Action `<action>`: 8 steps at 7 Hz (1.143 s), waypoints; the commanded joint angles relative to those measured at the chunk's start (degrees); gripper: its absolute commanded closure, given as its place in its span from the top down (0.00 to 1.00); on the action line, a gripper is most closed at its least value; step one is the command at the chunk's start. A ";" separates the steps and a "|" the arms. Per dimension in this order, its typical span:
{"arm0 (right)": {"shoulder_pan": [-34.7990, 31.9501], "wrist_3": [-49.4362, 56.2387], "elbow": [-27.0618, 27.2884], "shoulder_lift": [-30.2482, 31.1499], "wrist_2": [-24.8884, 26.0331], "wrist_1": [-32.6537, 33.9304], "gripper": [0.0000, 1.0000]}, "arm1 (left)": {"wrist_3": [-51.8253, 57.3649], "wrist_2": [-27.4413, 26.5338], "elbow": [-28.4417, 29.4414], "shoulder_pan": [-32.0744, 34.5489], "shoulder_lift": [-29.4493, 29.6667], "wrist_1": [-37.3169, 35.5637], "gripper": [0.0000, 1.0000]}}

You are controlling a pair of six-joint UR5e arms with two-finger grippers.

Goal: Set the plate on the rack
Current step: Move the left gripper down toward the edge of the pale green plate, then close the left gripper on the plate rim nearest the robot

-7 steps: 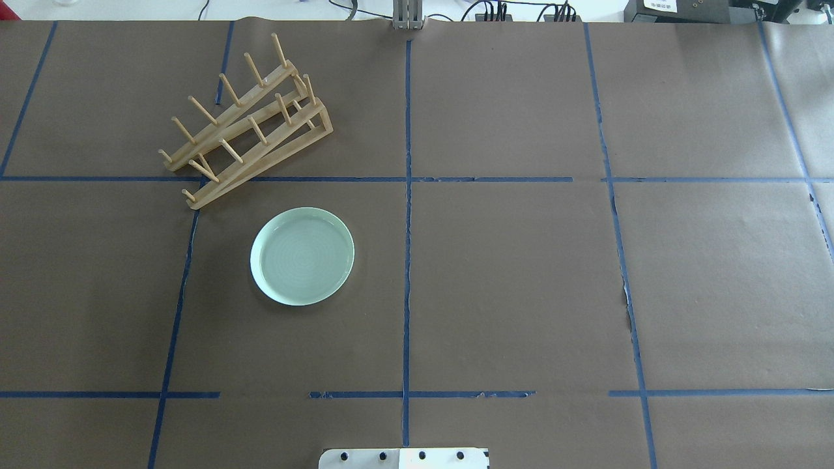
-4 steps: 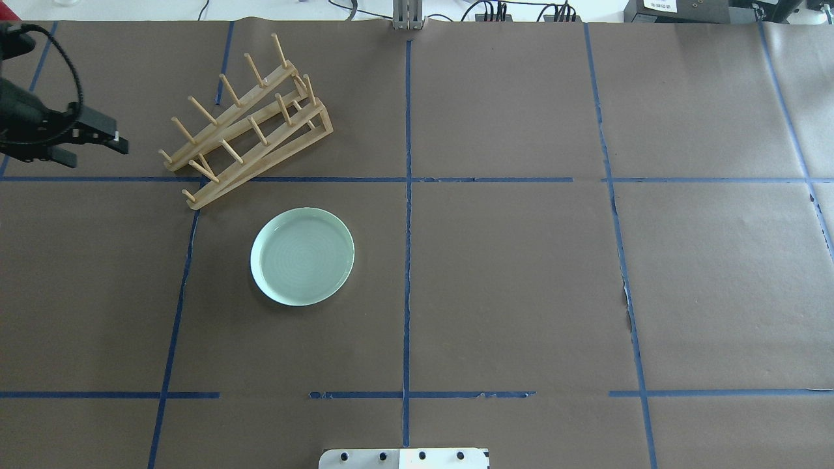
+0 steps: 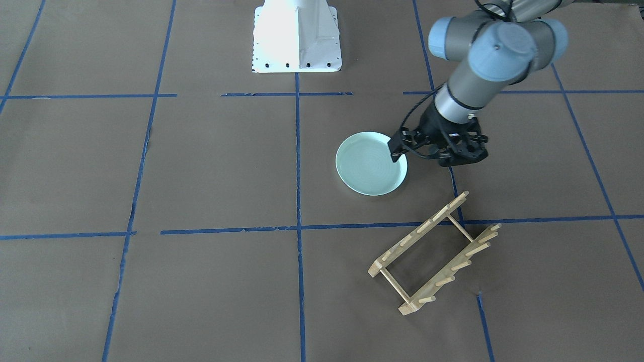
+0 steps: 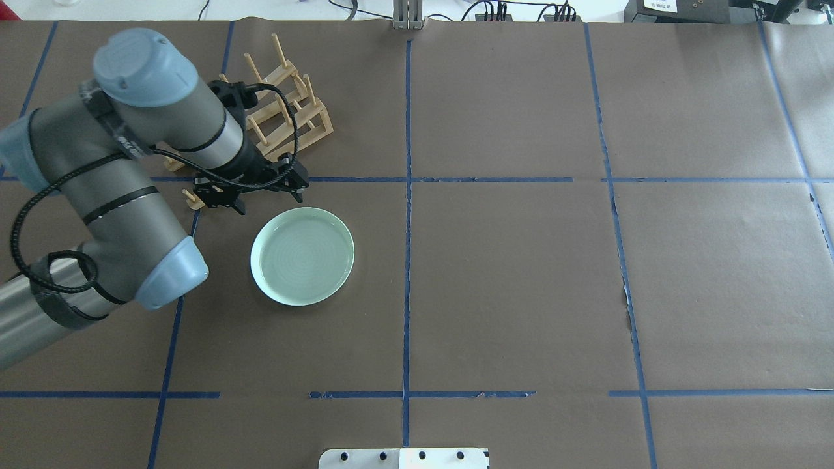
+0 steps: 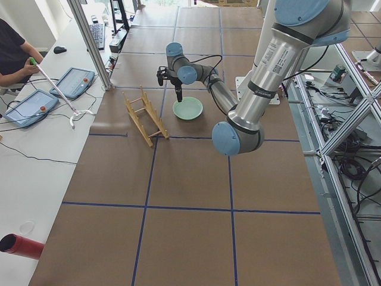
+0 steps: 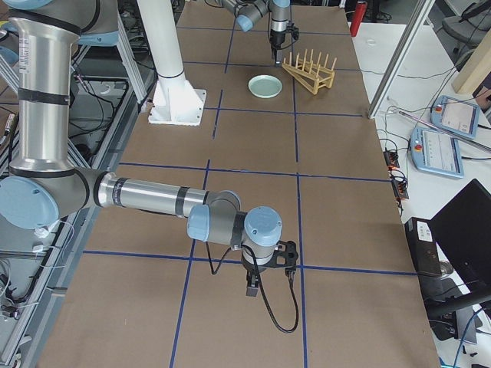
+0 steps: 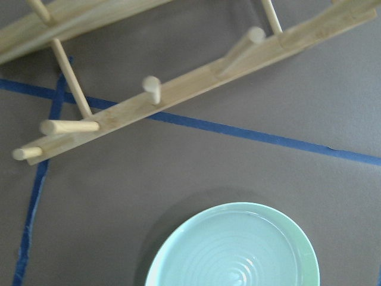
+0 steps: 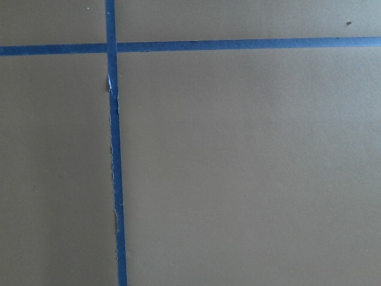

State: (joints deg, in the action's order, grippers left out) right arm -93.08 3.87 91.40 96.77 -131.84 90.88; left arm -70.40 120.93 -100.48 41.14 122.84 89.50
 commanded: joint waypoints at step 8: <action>0.00 0.00 0.01 0.00 0.00 0.00 1.00 | -1.23 -13.71 16.98 -11.52 12.16 -2.14 0.46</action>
State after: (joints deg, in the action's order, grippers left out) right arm -93.08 3.87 91.38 96.77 -131.84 90.88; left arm -71.64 107.23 -83.52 29.67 135.08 87.22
